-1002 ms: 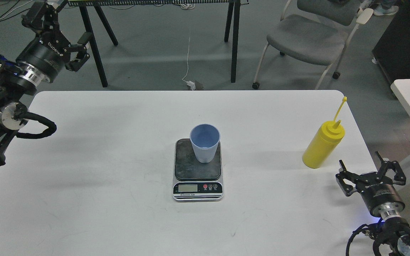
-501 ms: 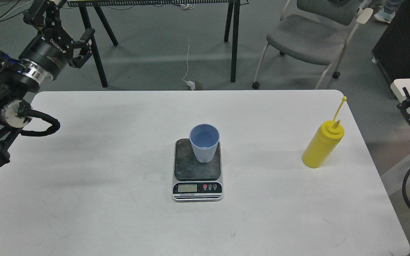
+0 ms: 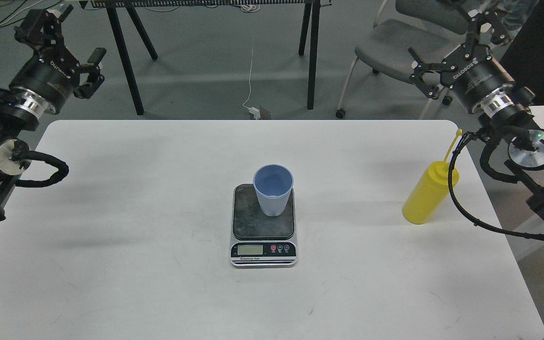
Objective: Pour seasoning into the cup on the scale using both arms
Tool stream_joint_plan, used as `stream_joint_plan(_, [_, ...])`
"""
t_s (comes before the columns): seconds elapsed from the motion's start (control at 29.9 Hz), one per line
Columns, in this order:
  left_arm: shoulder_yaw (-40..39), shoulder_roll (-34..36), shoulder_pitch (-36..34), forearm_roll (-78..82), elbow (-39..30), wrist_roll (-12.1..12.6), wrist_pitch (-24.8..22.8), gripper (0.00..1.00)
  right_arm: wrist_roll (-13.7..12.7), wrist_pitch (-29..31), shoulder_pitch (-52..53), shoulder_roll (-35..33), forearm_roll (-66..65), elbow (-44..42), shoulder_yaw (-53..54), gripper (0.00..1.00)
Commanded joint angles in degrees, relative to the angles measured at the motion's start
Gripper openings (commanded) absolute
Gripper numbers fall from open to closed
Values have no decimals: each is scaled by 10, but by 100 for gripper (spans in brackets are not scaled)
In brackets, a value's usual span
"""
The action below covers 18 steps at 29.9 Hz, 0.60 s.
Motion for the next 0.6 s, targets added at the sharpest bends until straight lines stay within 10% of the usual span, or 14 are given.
stream_joint_plan(0.0, [-2,-2,0,0,3,0,-1,99,1,0,-4,5,-3,6,-7,100])
stream_joint_plan(0.57, [-4,-10,5,-1,34,0,-2,99,8,0,-22,-6,-5,2,-3,100])
